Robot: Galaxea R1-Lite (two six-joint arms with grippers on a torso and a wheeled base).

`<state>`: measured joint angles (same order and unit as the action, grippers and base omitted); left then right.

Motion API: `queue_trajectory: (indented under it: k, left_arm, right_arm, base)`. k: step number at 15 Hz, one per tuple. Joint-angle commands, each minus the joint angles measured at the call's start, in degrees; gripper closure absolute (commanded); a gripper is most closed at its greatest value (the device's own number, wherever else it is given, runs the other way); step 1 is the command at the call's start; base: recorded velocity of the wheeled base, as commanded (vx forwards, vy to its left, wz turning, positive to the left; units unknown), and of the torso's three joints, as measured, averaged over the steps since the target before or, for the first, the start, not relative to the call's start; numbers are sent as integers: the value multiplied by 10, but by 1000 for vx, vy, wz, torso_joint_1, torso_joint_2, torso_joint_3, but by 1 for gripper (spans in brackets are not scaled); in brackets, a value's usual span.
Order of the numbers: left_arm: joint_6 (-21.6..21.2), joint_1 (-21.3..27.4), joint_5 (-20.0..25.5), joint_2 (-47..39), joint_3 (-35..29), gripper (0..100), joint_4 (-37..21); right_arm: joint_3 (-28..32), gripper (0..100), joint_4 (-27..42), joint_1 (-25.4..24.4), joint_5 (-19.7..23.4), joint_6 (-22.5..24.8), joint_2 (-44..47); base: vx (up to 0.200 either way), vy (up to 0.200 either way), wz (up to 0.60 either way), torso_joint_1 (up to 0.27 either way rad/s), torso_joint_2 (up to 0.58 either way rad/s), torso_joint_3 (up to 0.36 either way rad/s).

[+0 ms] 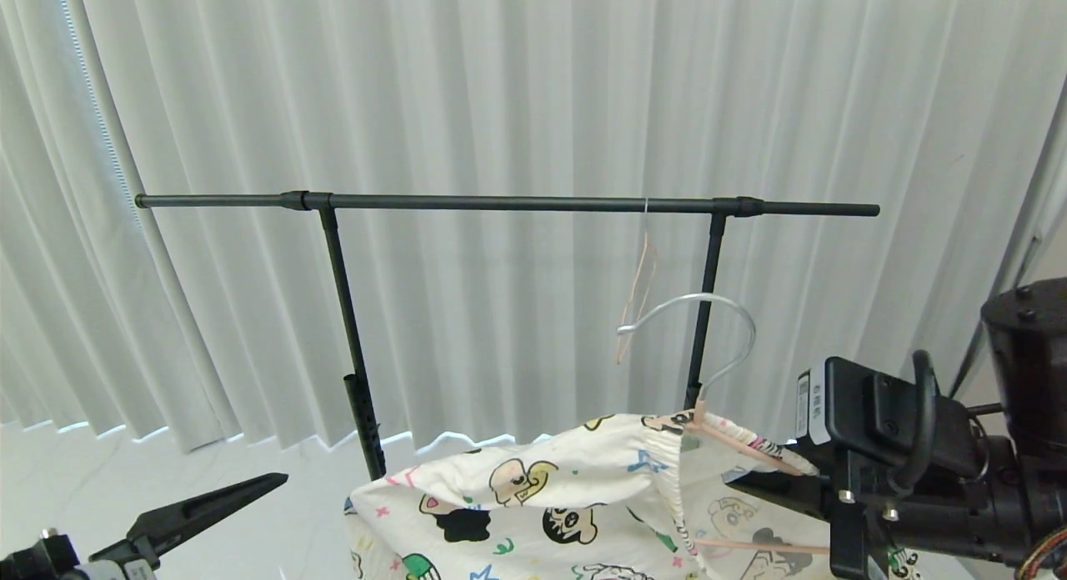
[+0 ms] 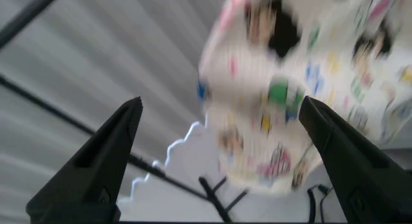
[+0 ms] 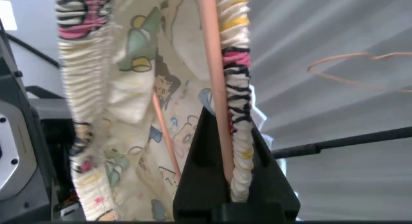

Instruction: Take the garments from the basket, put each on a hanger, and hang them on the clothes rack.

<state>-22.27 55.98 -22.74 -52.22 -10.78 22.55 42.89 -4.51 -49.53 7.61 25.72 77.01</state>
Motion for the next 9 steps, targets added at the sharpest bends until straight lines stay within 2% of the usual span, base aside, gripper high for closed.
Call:
queue_trajectory:
  k: [1, 3, 5, 7, 9]
  left_arm:
    - [-1, -34, 1, 53, 60, 0, 0]
    - [13, -35, 5, 49, 74, 0, 1]
    - [79, -42, 52, 32, 66, 0, 0]
    - [89, -66, 56, 22, 72, 0, -1]
    - [91, -97, 89, 20, 72, 0, -1]
  right_arm:
    - [26, 100, 14, 2, 2, 13, -12]
    - [36, 100, 25, 2, 23, 39, -12]
    - [42, 100, 25, 0, 40, 60, -14]
    - [46, 100, 25, -2, 46, 64, -15]
    - [54, 100, 24, -15, 47, 64, -18]
  base:
    - [0, 0, 0, 0, 0, 0]
    - [0, 0, 0, 0, 0, 0]
    - [0, 0, 0, 0, 0, 0]
    - [0, 0, 0, 0, 0, 0]
    - [0, 0, 0, 0, 0, 0]
